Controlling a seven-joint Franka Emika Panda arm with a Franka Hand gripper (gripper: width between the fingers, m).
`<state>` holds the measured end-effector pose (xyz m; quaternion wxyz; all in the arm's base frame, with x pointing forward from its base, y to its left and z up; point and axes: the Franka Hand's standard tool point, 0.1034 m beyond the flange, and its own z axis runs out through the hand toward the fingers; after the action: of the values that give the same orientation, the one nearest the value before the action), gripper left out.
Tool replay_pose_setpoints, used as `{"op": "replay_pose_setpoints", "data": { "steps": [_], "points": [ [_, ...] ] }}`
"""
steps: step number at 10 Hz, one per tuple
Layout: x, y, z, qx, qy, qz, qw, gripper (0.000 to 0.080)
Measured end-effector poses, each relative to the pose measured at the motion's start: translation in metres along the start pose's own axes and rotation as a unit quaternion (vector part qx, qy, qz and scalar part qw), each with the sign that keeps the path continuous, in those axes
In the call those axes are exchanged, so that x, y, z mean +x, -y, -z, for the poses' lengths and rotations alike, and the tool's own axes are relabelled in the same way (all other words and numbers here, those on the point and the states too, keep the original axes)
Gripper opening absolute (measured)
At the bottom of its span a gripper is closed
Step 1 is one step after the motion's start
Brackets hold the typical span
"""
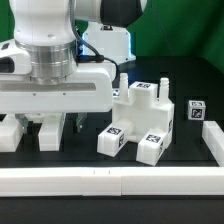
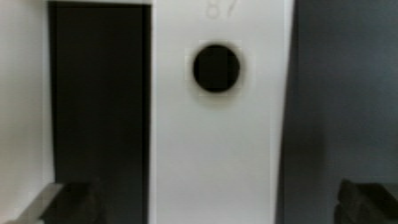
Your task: Assemble chair
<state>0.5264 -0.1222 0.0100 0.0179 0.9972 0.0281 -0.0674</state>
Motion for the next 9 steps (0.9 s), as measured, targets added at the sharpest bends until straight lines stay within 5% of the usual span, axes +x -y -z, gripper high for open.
{"op": "replay_pose_setpoints", "data": {
  "steps": [9],
  "points": [
    [-0.0041,-0.0001,-0.0049,0.0,0.003,-0.001,1.0,0.0637]
  ]
}}
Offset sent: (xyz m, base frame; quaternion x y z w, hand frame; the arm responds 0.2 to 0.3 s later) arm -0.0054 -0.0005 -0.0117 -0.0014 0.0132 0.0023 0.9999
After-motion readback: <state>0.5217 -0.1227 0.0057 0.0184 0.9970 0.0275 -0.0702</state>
